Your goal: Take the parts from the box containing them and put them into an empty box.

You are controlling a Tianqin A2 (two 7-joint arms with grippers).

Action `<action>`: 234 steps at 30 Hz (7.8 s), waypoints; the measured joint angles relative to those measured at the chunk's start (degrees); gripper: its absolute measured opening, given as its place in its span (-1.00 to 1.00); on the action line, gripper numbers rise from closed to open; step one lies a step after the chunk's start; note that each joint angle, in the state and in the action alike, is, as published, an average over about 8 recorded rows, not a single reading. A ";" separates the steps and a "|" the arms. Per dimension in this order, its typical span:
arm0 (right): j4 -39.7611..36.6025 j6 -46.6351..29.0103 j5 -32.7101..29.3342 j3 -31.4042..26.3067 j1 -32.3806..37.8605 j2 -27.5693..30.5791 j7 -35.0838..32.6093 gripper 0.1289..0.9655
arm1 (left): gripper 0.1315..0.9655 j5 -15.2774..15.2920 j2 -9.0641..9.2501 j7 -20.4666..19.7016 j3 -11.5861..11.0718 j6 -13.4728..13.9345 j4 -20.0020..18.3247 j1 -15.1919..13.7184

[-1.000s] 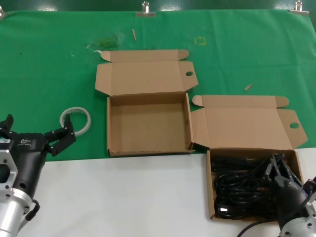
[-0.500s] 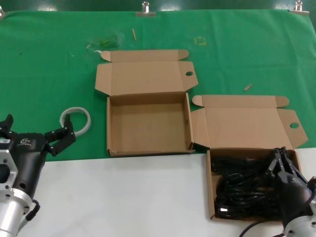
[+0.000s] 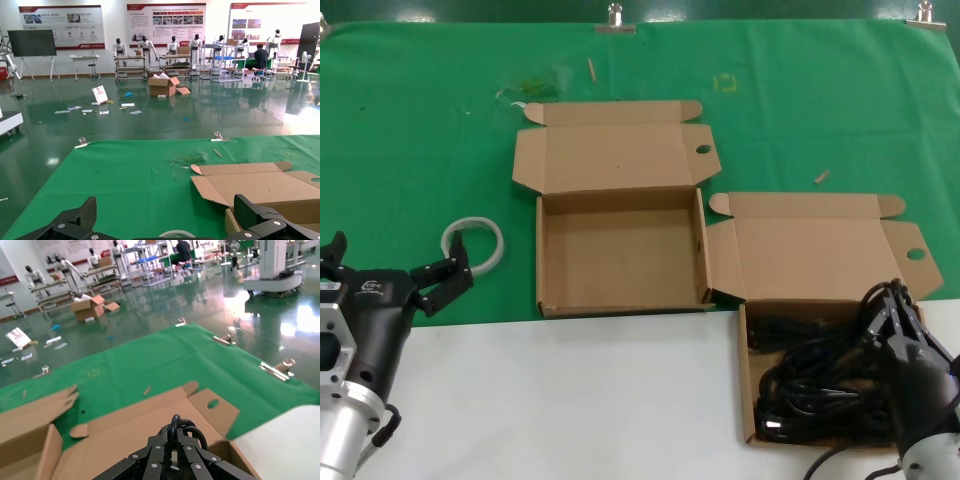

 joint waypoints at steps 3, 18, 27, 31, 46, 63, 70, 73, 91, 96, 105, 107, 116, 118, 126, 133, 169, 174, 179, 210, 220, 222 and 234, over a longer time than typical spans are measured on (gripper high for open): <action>1.43 0.30 -0.16 -0.45 -0.25 0.00 -0.29 -0.92 | 1.00 0.00 0.00 0.00 0.00 0.00 0.00 0.00; 11.36 4.50 2.93 -3.34 -1.60 0.00 -4.16 -0.94 | 1.00 0.00 0.00 0.00 0.00 0.00 0.00 0.00; 16.79 7.15 7.27 -5.39 0.01 0.00 -8.58 -0.94 | 1.00 0.00 0.00 0.00 0.00 0.00 0.00 0.00; 17.24 7.37 9.94 -6.08 2.04 0.00 -11.34 -0.94 | 1.00 0.00 0.00 0.00 0.00 0.00 0.00 0.00; -2.85 -2.62 18.11 -12.08 21.20 0.02 -17.33 -0.95 | 1.00 0.00 0.00 0.00 0.00 0.00 0.00 0.00; -39.64 -21.46 9.86 -17.63 42.94 0.09 -5.39 -0.95 | 1.00 0.00 0.00 0.00 0.00 0.00 0.00 0.00; -52.04 -28.82 4.46 -12.53 48.49 0.10 -4.89 -0.95 | 1.00 0.00 0.00 0.00 0.00 0.00 0.00 0.00; -54.94 -30.74 2.47 -10.66 50.05 0.10 -4.74 -0.95 | 1.00 0.00 0.00 0.00 0.00 0.00 0.00 0.00; -50.37 -32.26 -3.76 -10.59 49.73 0.09 4.98 -0.95 | 1.00 0.00 0.00 0.00 0.00 0.00 0.00 0.00; -49.60 -32.21 -2.82 -11.83 49.64 0.09 6.35 -0.95 | 1.00 0.00 0.00 0.00 0.00 0.00 0.00 0.00; -54.88 -33.27 11.05 -18.95 53.17 0.10 0.29 -0.95 | 1.00 0.00 0.00 0.00 0.00 0.00 0.00 0.00; -56.38 -33.68 15.18 -20.94 54.16 0.10 -1.86 -0.95 | 1.00 0.00 0.00 0.00 0.00 0.00 0.00 0.00; -60.98 -35.30 26.44 -28.32 57.39 0.10 -5.54 -0.95 | 1.00 0.00 0.00 0.00 0.00 0.00 0.00 0.00; -61.56 -35.48 27.48 -29.79 57.84 0.10 -4.95 -0.95 | 1.00 0.00 0.00 0.00 0.00 0.00 0.00 0.00; -61.78 -35.46 28.80 -32.92 58.05 0.10 -2.98 -0.95 | 1.00 0.00 0.00 0.00 0.00 0.00 0.00 0.00; -61.12 -35.29 28.90 -33.81 57.57 0.10 -2.12 -0.95 | 1.00 0.00 0.00 0.00 0.00 0.00 0.00 0.00; -54.41 -32.80 15.95 -33.46 51.32 0.17 7.04 -0.33 | 1.00 0.00 0.00 0.00 0.00 0.00 0.00 0.00; -48.72 -29.97 11.51 -33.99 48.43 0.41 11.99 -0.12 | 1.00 0.00 0.00 0.00 0.00 0.00 0.00 0.00; -40.24 -25.28 8.04 -35.64 44.17 0.63 16.60 0.20 | 1.00 0.00 0.00 0.00 0.00 0.00 0.00 0.00; -18.16 -12.06 3.18 -26.29 26.43 0.88 14.14 0.99 | 1.00 0.00 0.00 0.00 0.00 0.00 0.00 0.00; -15.44 -11.01 6.38 -24.28 25.64 0.88 6.40 1.00 | 1.00 0.00 0.00 0.00 0.00 0.00 0.00 0.00; -14.20 -10.17 6.95 -23.44 24.90 0.88 4.46 1.00 | 1.00 0.00 0.00 0.00 0.00 0.00 0.00 0.00; -10.25 -6.09 5.93 -19.34 20.63 0.90 0.47 1.00 | 1.00 0.00 0.00 0.00 0.00 0.00 0.00 0.00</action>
